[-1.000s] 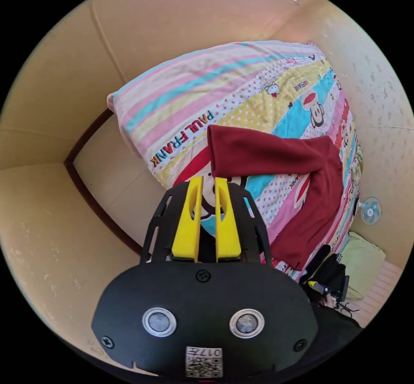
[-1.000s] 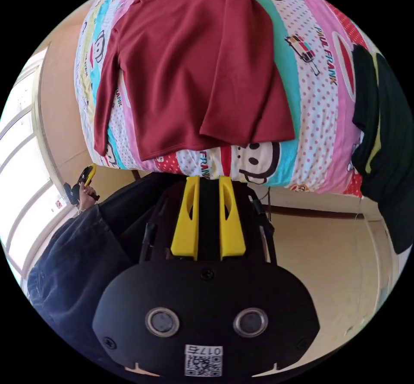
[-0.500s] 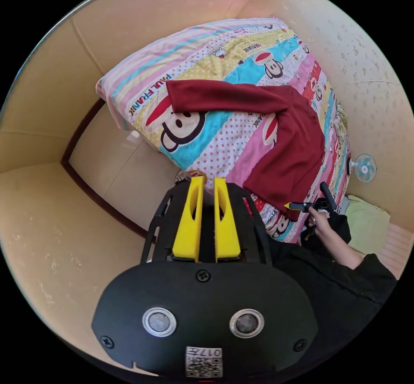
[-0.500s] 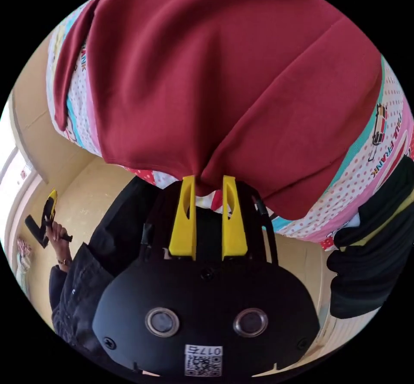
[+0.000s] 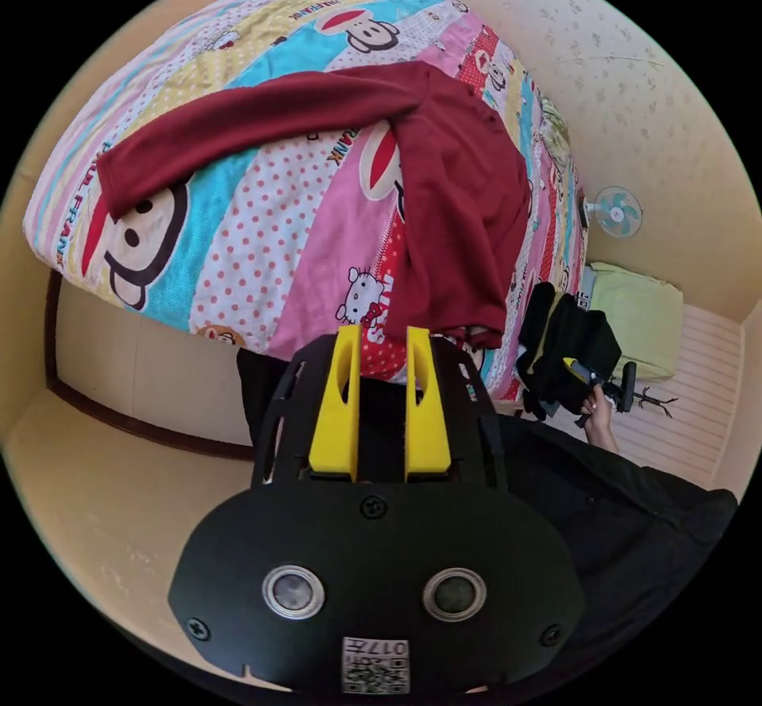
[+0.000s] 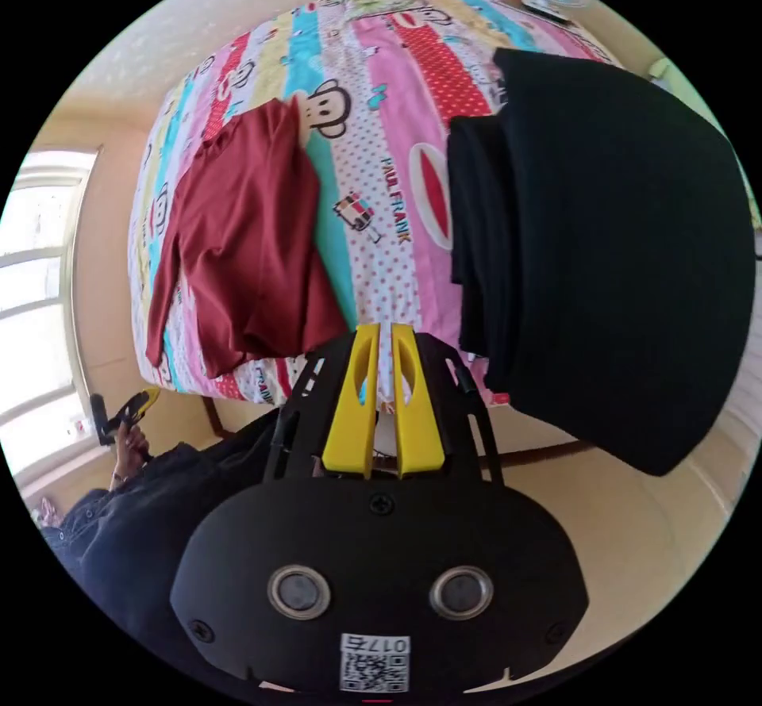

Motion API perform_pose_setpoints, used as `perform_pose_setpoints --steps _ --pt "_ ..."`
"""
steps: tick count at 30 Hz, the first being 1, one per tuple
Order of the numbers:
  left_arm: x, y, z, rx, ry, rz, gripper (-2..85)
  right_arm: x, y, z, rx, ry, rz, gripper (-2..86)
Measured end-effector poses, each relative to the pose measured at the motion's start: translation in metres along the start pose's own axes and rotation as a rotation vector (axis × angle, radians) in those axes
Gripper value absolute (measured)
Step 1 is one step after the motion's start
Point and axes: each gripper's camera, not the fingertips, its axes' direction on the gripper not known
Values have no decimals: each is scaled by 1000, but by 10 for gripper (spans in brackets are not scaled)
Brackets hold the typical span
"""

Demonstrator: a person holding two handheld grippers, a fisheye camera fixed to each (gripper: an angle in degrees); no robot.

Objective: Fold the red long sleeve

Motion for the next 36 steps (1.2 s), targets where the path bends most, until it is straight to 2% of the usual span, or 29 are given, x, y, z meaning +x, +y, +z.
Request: perform_pose_setpoints --steps 2,6,9,10,12,16,19,22,25,27,30,31,34,36 --pt "12 -26 35 -70 16 43 131 -34 -12 34 -85 -69 -92 73" --pt "32 -57 96 -134 32 82 139 -101 -28 104 -269 -166 -234 90" --pt "43 -74 156 -228 -73 59 132 -122 -24 119 -297 -185 -300 88" --pt "43 -77 172 -249 -159 46 117 -122 -22 120 -298 -177 -303 87" --pt "41 -77 176 -229 -225 54 81 -114 -15 121 -312 -179 -304 86" --pt "4 -64 128 -148 57 70 29 -91 -8 109 -257 -179 -285 88" --pt "-62 -32 70 4 126 -68 26 -86 -10 108 -222 -196 -289 101" --pt "-110 -8 42 115 302 -130 32 -108 -12 129 -222 -249 -381 123" --pt "-111 -11 53 99 280 -123 36 -146 -10 183 -322 -121 -498 128" --pt "-109 -17 72 54 241 -152 36 -158 -8 220 -376 81 -546 96" --pt "-107 -22 96 21 207 -174 37 -153 -20 199 -410 -40 -566 49" --pt "-106 -21 101 25 197 -166 37 -148 -22 186 -380 -63 -548 46" --pt "-106 -14 107 52 176 -143 37 -94 -23 84 -113 -74 -407 35" --pt "-106 -8 109 69 185 -148 37 -23 9 -15 232 55 -154 34"
